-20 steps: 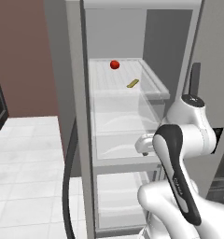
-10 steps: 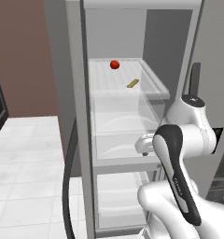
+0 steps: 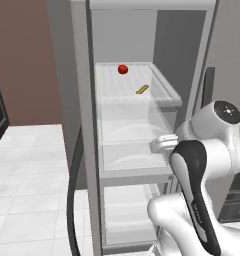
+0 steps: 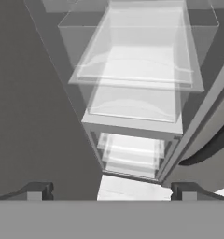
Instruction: Pick the egg and butter from the fridge and place them by the bowl for mixing.
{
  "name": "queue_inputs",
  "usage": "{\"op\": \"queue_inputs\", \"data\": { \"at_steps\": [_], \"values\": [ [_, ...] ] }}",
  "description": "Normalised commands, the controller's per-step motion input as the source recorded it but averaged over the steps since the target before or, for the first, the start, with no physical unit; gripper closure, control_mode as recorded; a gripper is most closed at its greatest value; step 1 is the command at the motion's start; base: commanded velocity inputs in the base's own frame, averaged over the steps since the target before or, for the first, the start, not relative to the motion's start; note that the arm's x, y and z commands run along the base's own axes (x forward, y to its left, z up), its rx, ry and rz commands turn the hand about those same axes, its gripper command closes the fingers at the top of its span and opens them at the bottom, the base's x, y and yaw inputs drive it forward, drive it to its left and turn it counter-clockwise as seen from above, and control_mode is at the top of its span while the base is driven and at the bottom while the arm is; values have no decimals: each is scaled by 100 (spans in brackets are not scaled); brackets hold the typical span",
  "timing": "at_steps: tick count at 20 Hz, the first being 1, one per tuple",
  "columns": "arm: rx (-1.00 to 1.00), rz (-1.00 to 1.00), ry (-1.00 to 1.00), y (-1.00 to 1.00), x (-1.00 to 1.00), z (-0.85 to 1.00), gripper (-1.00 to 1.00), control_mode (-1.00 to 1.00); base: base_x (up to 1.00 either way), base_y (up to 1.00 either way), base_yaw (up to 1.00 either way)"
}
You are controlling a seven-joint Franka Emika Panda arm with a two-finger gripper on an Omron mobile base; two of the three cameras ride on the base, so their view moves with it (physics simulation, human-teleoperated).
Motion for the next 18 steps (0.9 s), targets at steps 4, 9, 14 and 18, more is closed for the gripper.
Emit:
{"op": "queue_inputs", "data": {
  "at_steps": [4,9,14,18],
  "values": [
    [0,-2,-14,-23,13,54,-100,-100,0,0,0],
    [3,0,-8,-33,18,54,-100,-100,0,0,0],
    [3,-2,-2,-15,41,51,-100,-100,0,0,0],
    [1,-7,0,5,58,43,-100,-100,0,0,0]
  ]
}}
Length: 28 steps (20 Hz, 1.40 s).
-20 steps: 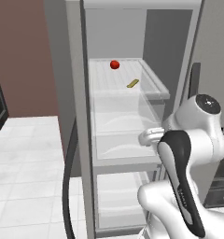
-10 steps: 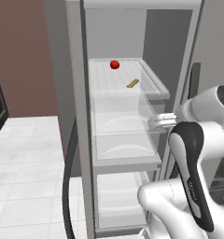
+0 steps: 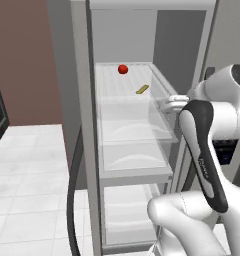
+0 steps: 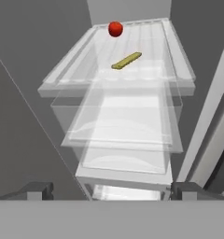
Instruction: Pick the egg and butter from the fridge and place them by the bowl for mixing.
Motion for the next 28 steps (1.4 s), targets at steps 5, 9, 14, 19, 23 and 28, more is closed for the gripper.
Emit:
{"op": "queue_inputs", "data": {
  "at_steps": [5,9,14,19,23,28],
  "values": [
    [0,-16,0,17,49,32,-100,-100,0,0,0],
    [0,-16,0,10,54,5,-100,-100,0,0,0],
    [0,-7,1,3,53,-4,-100,-100,0,0,0],
    [-2,0,3,-5,45,-14,-100,-100,0,0,0],
    [-1,0,9,-5,56,-6,-100,-100,0,0,0],
    [0,0,8,-11,52,-12,-100,-100,0,0,0]
  ]
}}
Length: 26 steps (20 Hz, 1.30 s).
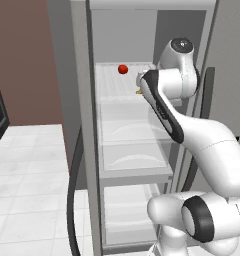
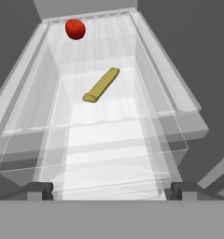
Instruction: Pick the egg and butter from the fridge and place them by the bowl for mixing.
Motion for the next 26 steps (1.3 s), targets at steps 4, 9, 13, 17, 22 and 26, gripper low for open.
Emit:
{"op": "queue_inputs", "data": {
  "at_steps": [4,9,13,17,22,26],
  "values": [
    [0,0,4,-4,41,-18,-100,-100,0,0,0],
    [-1,0,0,-6,30,-23,-100,-100,0,0,0],
    [-1,0,-2,-1,32,-23,-100,-100,0,0,0],
    [0,0,-2,-4,46,-9,-100,-100,0,0,0],
    [0,-1,-1,0,43,0,-100,-100,0,0,0],
    [-2,-2,0,0,42,0,-100,-100,0,0,0]
  ]
}}
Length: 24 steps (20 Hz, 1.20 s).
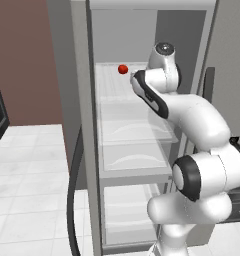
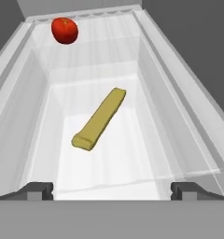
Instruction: Pick the egg and butter from the fridge and place them by the bowl for mixing.
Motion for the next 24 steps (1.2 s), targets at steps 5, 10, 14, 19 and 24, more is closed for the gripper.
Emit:
{"op": "queue_inputs", "data": {
  "at_steps": [5,10,14,19,24],
  "values": [
    [0,-3,2,0,33,-7,-100,-100,0,0,0],
    [0,-1,1,0,26,-19,-100,-100,0,0,0],
    [0,0,0,0,8,-34,-100,-100,0,0,0],
    [0,0,0,-1,16,-32,-100,-100,0,0,0],
    [0,0,0,-4,31,-12,-100,-100,0,0,0]
  ]
}}
